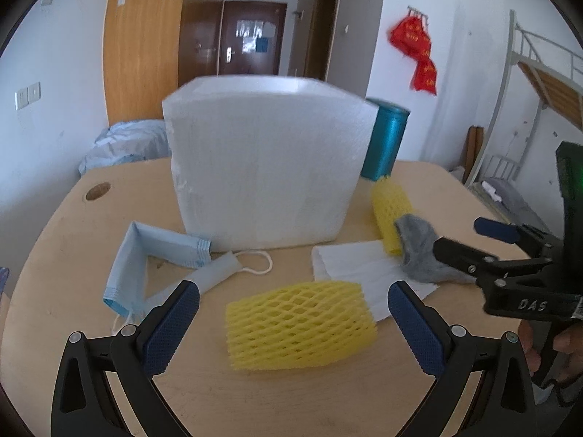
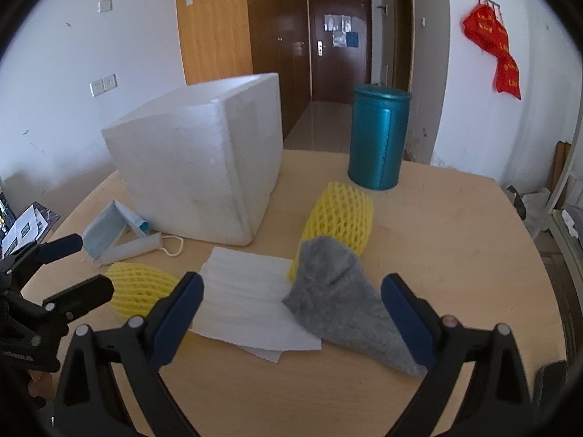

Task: Organize soft objects
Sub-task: 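Grasp the yellow foam net with left gripper while right gripper grasps grey sock, then lift the grey sock with the right gripper, then reopen and regrip it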

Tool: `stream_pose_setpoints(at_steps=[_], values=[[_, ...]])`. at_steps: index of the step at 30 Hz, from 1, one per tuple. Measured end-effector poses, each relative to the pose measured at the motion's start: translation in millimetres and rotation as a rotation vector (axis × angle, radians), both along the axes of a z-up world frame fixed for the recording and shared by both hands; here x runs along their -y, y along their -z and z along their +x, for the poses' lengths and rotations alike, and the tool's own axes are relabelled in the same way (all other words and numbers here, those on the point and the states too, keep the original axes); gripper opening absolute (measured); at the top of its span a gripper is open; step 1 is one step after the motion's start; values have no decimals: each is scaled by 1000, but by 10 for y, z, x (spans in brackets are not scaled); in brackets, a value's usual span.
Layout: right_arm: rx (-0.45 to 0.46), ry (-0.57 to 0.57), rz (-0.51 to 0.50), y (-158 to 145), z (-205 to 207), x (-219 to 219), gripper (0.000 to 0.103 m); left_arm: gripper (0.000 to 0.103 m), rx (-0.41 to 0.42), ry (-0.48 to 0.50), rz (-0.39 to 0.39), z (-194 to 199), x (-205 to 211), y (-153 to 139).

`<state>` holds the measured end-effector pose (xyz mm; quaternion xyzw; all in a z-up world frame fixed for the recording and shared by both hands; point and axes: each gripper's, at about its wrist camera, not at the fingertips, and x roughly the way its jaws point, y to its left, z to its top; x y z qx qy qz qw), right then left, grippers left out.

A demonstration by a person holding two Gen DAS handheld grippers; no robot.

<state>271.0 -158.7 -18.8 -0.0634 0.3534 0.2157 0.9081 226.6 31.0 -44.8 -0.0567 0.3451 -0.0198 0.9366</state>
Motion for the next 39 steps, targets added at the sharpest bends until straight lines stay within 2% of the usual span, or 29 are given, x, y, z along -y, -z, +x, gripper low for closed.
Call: stream_pose_setpoints(at_steps=[8,13,20,22,24,28,29,33,35,36,38,39], values=[[-36,6,-15,128,118,-4,99,102,-57,14,-12,123,14,185],[-45,1,-15,163,149,-5,99,101,-119,10,12,224,65,334],[-61,25,-24,223,222,58,99,71,-185,10,9,316,57,473],[-63,32,-29,237,251,77,99,59,-194,4,10,321,47,489],[-69,41,-37,259,289,90,99,51,-199,1,12,318,32,492],[-89,46,-61,327,355,82,89,31,-208,9,11,317,33,498],[-95,44,-63,338,367,84,84,29,-208,17,6,315,39,492],[-115,53,-85,405,413,81,76,20,-205,24,-6,311,40,484],[-133,47,-79,428,433,79,62,17,-202,24,-20,306,19,461],[-148,41,-71,446,447,84,59,16,-196,22,-22,297,10,445],[-170,33,-67,470,448,85,40,16,-187,23,-26,280,1,417],[-181,30,-61,475,447,87,35,16,-181,24,-29,264,-2,401]])
